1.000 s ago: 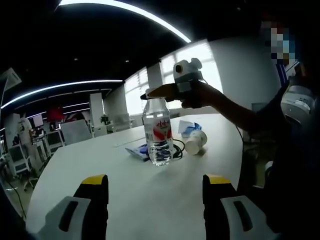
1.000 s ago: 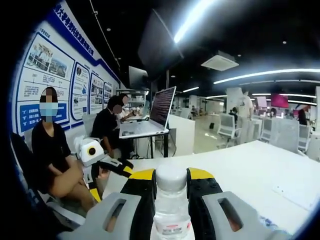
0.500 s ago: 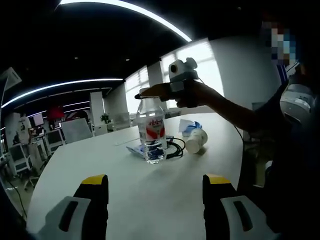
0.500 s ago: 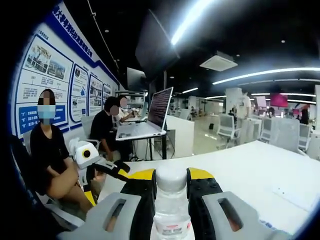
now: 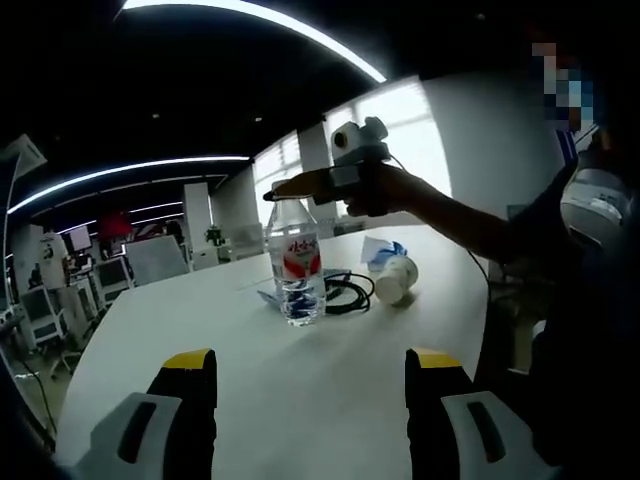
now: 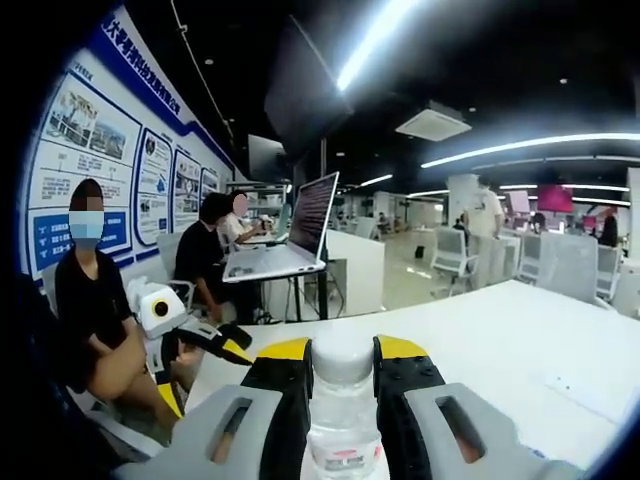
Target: Arrange the tabletop items into an orderly group along one side of the table until the central work area is clear of visible clutter.
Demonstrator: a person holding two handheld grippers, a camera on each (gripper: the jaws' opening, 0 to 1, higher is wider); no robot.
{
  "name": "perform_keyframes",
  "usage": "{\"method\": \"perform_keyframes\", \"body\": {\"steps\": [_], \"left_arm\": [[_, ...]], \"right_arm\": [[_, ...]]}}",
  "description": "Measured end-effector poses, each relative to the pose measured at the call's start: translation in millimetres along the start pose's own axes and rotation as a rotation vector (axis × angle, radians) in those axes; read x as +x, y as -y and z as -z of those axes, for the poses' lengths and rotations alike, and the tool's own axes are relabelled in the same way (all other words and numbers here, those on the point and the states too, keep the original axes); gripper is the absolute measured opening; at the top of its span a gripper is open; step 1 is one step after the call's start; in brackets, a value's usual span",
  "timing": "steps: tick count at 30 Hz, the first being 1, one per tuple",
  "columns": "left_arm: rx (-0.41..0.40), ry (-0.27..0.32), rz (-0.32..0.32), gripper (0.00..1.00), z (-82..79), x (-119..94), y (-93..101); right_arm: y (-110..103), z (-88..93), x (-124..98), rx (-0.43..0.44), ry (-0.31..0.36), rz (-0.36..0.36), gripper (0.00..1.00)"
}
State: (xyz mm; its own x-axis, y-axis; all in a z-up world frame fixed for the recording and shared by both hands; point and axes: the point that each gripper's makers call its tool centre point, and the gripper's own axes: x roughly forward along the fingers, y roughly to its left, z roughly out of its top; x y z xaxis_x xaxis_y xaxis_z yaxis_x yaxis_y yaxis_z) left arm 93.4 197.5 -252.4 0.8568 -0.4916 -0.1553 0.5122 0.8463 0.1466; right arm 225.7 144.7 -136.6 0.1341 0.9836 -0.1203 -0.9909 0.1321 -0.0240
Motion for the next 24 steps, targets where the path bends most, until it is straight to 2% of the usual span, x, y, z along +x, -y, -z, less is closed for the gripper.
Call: {"method": "perform_keyframes", "body": {"steps": [14,17,24], "left_arm": [[-0.01,0.003,-0.005,0.77,1.7,-4,-1.9],[-0.018,-0.007,0.002,0.79,3.6,-4,-0.4],[-0.048,-0.058,0.039,0.92,11.4,-4,8.6]], "right_arm": [[3,0.3,5,0.0,0.003,0.021,0.2],[4,-0.2,6,0.001,0.006,0.022,0.2],[9,-2.5,9,0.006,0.006,0.023,0.2]]}}
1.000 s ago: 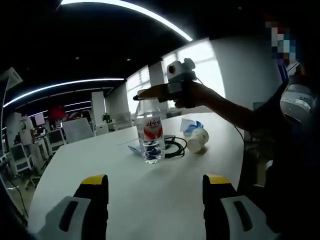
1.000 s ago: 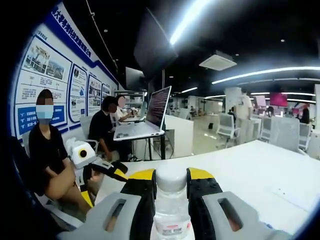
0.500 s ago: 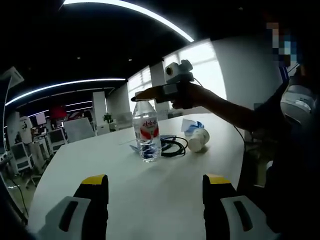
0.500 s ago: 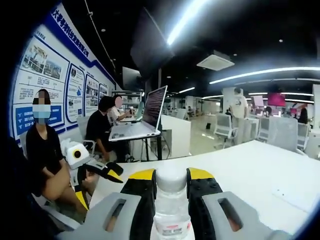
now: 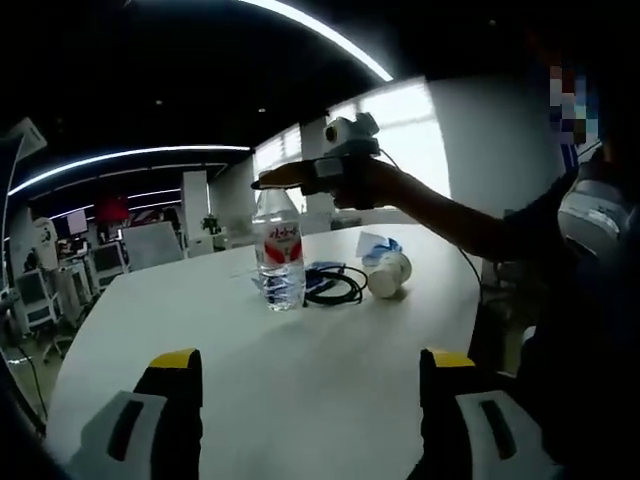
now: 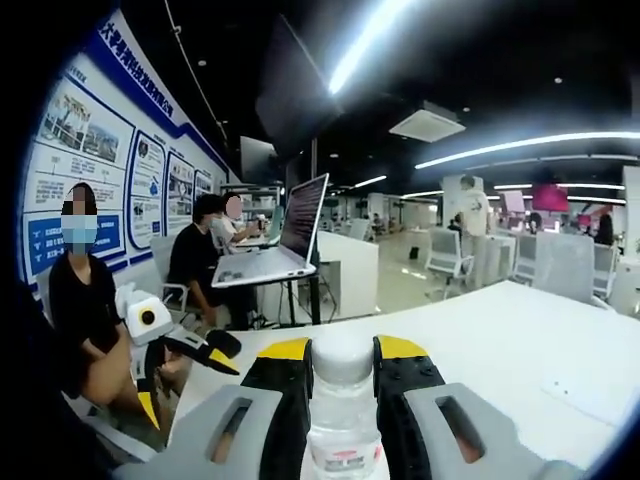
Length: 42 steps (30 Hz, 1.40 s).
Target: Arrange the tabletop items into an orderly group along one side of the table until the central work area is clear of visible clutter.
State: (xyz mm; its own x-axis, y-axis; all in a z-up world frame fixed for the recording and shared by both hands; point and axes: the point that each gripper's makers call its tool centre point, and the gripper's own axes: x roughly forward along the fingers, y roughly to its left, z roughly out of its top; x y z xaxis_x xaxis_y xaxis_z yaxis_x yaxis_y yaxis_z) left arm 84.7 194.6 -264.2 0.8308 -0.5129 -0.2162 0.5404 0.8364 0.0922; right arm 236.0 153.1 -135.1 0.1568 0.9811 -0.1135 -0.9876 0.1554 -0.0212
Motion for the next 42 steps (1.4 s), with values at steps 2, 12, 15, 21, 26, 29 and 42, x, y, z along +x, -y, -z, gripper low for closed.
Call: {"method": "perform_keyframes", "body": {"steps": [2,12,15,21,26,29,42], "left_arm": [[-0.013,-0.012,0.016,0.97,2.1,1,3.7],[-0.056,-0.023,0.054,1.0,6.0,3,12.8],[-0.054,-0.027,0.053,1.0,6.3,3,13.3],[-0.055,-0.033,0.044,1.0,9.1,-1,11.2],[-0.056,-0.033,0.043,1.0,10.5,-5,11.2],[-0.052,-0.036,0.04,1.0,10.8,-6,10.2],[-0.057,-0.044,0.03,1.0,18.0,-10,5.5]], "right_arm": [[1,-1.5,1,-0.002,0.003,0.0,0.2],[5,-9.6,10,0.0,0.017,-0.002,0.2],[3,-9.1,12,-0.003,0.015,-0.005,0.2],[5,-7.0,21,-0.003,0.004,-0.007,0.2],[9,-3.2,29,0.006,-0.007,-0.014,0.2],[11,-3.6,35,0.004,-0.015,-0.021,0.2],[15,1.4,60,0.023,-0.017,-0.048,0.2]]}}
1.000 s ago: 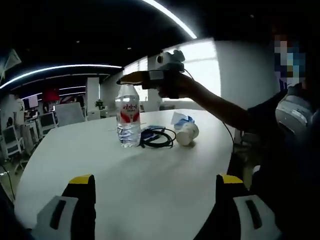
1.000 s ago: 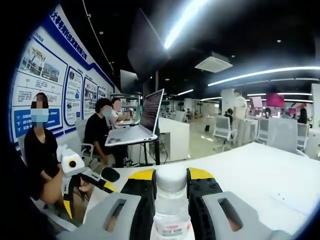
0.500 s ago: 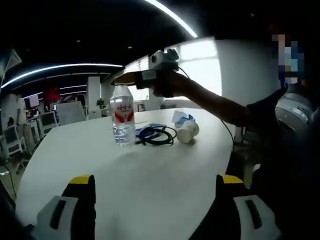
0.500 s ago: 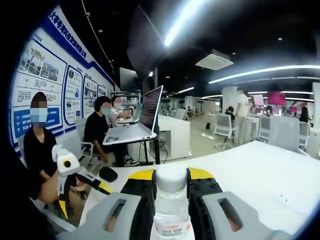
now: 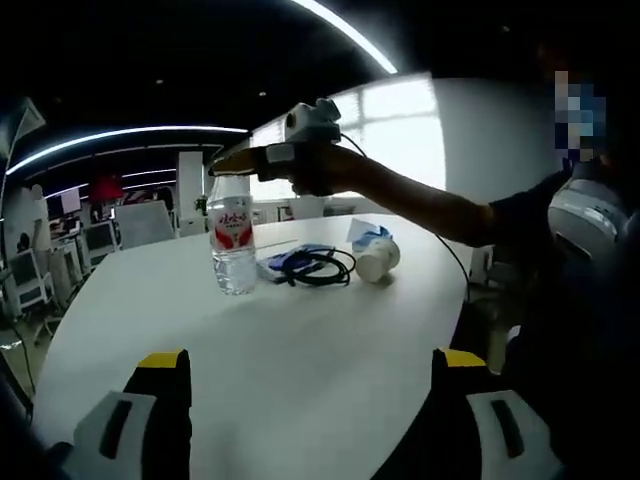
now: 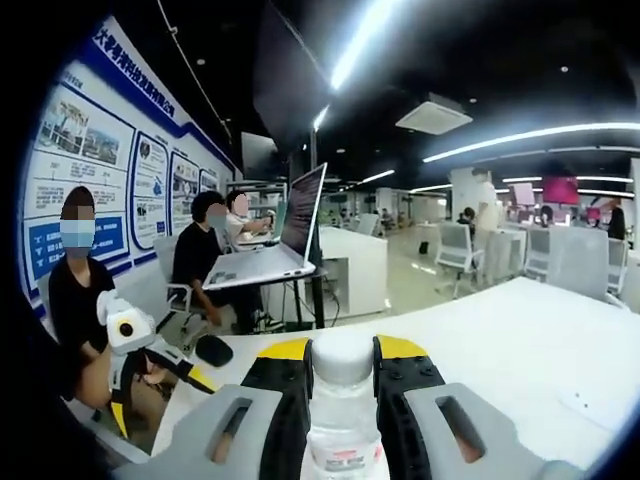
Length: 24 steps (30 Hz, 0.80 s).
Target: Arrange the tabletop items into an orderly group along one side of the table until the central work area is clear of visible clutter.
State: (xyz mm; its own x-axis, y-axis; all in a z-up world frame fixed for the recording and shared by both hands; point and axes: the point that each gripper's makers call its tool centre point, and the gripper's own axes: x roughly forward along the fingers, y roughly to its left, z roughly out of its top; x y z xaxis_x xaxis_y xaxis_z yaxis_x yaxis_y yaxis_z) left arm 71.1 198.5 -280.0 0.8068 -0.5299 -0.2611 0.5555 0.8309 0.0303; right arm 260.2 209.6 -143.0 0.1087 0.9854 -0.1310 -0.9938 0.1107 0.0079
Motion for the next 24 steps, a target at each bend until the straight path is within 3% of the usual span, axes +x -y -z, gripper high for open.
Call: {"method": "perform_keyframes", "body": {"steps": [16,24], "left_arm": [[0.004,-0.007,-0.01,1.0,7.6,-7,1.5],[0.003,-0.009,-0.011,1.0,11.2,-8,3.0]], "right_arm": [[12,17.5,22,0.018,-0.038,-0.016,0.2],[4,22.4,25,0.015,-0.04,-0.049,0.21]]}}
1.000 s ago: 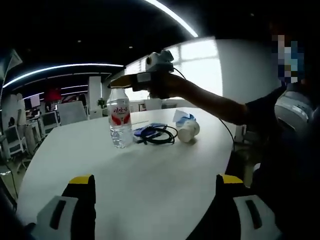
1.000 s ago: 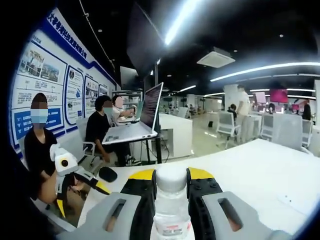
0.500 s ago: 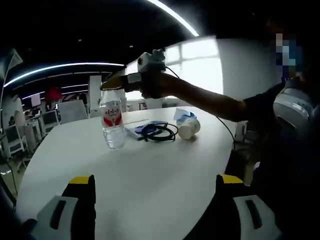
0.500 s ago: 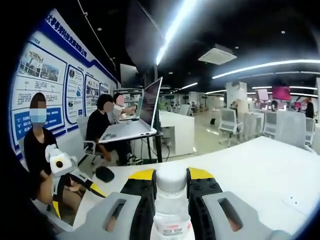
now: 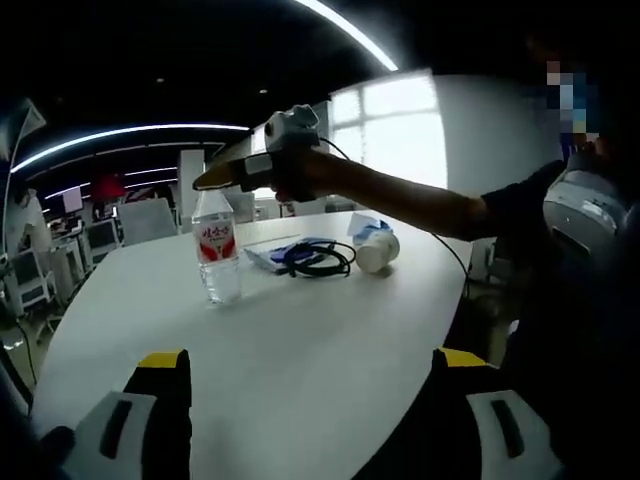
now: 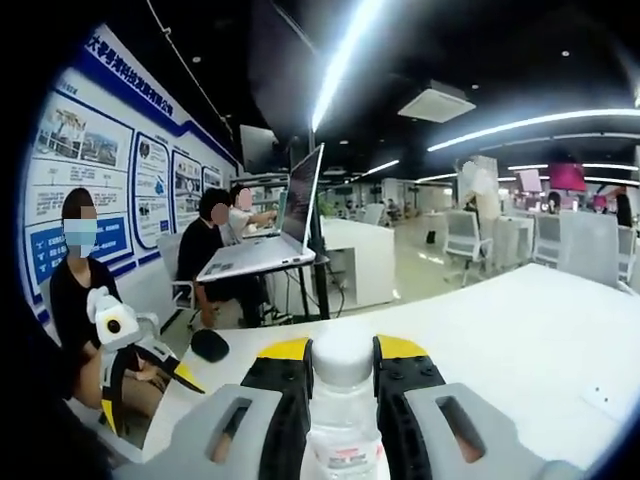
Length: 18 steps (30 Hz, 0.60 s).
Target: Arrange the tabletop items into an orderly group along one side of the table until the central work area is clear of visible clutter.
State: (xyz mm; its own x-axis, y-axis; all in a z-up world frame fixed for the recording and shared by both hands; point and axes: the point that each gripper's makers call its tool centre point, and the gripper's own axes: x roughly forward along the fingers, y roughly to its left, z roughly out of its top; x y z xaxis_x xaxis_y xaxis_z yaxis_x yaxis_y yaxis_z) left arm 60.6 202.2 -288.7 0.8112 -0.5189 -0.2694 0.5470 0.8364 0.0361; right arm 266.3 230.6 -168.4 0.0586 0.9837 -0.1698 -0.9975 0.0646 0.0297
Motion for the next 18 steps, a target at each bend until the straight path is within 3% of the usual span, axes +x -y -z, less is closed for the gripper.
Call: {"method": "perform_keyframes", "body": {"steps": [7,11,14,18], "left_arm": [[0.001,-0.006,0.01,1.0,2.4,5,2.9],[0.007,-0.001,0.017,1.0,-2.0,8,4.8],[0.017,0.0,0.022,1.0,-3.7,8,7.9],[0.024,0.009,0.017,1.0,-5.3,6,9.6]], "right_arm": [[-6,3.0,-4,-0.006,-0.019,-0.038,0.22],[-5,11.1,-2,0.013,-0.044,-0.025,0.42],[-6,13.0,-6,-0.022,-0.037,0.006,0.41],[-13,8.2,-15,0.001,-0.013,0.007,0.46]]}}
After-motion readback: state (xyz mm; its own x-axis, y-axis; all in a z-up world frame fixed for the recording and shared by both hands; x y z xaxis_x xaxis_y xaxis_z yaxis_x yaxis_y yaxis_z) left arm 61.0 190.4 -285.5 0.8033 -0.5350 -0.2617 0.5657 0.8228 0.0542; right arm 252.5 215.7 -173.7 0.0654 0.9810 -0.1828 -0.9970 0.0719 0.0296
